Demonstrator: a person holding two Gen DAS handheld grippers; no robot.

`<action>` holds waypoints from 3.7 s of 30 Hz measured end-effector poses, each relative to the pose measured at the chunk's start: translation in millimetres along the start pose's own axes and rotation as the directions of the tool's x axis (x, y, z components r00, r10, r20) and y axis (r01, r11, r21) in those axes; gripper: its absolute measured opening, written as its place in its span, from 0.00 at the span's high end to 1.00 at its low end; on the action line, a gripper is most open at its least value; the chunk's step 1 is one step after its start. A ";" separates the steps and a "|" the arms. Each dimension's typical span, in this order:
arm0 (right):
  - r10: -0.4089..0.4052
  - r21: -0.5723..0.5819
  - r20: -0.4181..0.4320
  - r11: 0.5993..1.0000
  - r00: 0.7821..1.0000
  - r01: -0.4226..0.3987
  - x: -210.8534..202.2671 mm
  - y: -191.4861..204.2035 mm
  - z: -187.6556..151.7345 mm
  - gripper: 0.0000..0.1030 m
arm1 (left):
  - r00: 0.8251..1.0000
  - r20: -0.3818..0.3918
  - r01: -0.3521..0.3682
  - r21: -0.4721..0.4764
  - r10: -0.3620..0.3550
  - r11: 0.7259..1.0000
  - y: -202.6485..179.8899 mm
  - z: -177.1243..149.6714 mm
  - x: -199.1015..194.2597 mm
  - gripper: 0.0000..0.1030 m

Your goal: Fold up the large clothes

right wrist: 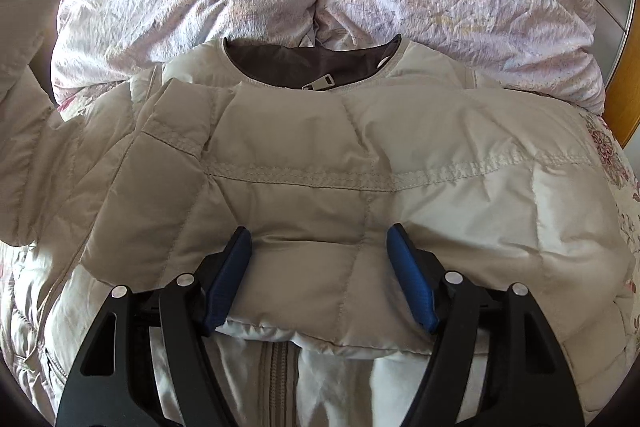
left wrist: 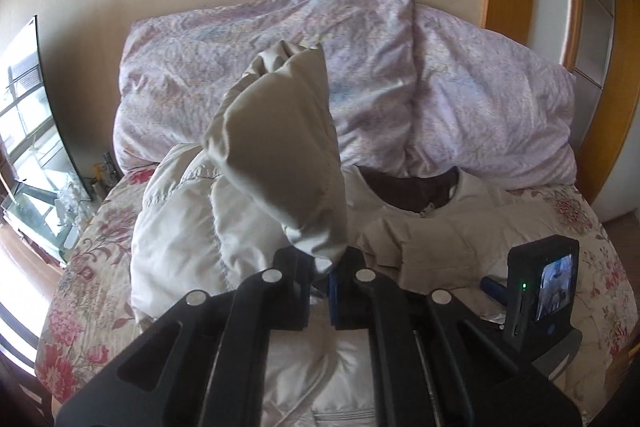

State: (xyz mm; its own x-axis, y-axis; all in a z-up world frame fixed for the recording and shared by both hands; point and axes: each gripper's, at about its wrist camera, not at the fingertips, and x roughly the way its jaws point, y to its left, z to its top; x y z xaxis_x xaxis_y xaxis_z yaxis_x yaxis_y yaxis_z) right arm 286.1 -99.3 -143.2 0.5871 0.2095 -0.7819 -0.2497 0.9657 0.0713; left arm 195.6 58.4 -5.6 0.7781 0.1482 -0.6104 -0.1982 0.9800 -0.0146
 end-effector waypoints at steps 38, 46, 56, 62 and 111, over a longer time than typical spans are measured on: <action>0.104 -0.038 0.169 0.994 0.980 -0.099 -65.0 -19.9 24.8 0.68 | 0.992 -0.123 -0.005 0.022 0.008 1.000 13.5 -31.0 55.8 0.20; 0.015 -0.040 0.051 0.999 0.999 -0.013 -11.2 -19.1 21.4 0.68 | 0.986 -0.162 -0.017 0.038 0.023 0.999 21.6 -40.7 83.3 0.20; 0.028 -0.022 0.038 0.999 0.999 -0.027 12.3 -32.5 4.1 0.67 | 0.981 -0.189 -0.029 0.053 0.039 0.998 21.7 -58.7 115.0 0.11; 0.040 -0.024 0.055 0.999 0.998 -0.038 15.0 -34.4 3.7 0.67 | 0.976 -0.214 -0.036 0.025 0.040 0.999 27.1 -67.4 136.8 0.03; 0.073 0.291 -0.017 0.955 0.997 -0.065 -124.0 -216.4 -73.1 0.18 | 0.987 -0.153 0.043 -0.024 -0.046 0.999 132.7 -138.1 -29.1 0.02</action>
State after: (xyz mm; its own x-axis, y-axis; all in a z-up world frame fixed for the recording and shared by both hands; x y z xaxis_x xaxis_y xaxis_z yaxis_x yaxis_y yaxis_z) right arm 210.9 -345.5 -107.0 0.5540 0.2770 -0.7851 -0.0525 0.9528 0.2991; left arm 64.3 165.8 -99.2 0.6863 0.0807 -0.7228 -0.1789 0.9820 -0.0603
